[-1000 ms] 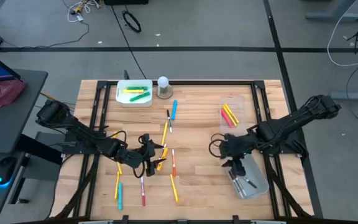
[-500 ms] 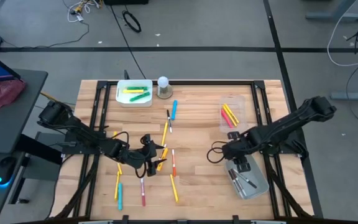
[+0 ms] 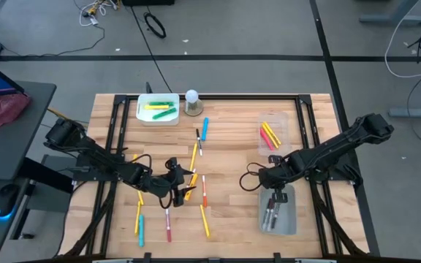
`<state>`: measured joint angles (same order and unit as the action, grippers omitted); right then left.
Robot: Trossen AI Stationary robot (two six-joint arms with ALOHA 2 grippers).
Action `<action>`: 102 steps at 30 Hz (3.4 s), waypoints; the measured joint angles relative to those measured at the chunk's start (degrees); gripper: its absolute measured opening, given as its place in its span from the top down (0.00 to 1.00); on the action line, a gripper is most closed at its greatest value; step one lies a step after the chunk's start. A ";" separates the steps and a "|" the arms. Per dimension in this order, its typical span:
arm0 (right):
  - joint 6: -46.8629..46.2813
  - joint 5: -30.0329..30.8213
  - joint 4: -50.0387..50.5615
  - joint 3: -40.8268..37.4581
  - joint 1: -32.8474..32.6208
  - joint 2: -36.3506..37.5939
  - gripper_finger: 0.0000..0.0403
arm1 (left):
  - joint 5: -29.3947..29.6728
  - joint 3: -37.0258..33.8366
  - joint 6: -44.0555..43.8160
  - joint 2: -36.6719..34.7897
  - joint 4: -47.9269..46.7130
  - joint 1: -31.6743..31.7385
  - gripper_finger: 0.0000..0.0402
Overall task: Pick & Place Markers
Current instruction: Adjust the gray bin on the table, then put the yellow highlighter into the white bin
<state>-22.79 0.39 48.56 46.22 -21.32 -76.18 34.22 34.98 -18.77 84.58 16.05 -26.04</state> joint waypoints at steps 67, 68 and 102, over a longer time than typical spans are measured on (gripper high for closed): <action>24.84 14.25 -97.47 -7.64 2.95 -21.40 0.47 | -9.28 0.11 -23.77 3.65 -6.90 -0.63 0.35; 24.80 14.23 -97.47 -7.47 2.99 -22.11 0.47 | -9.29 0.08 -24.30 4.73 -7.05 -0.50 0.35; 21.56 13.64 -98.67 -6.95 2.80 -24.37 0.52 | -10.36 7.04 -20.86 14.86 -11.72 1.14 0.75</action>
<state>-1.23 14.02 -50.11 39.27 -18.52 -100.55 23.86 42.02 -39.64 99.44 4.33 -24.91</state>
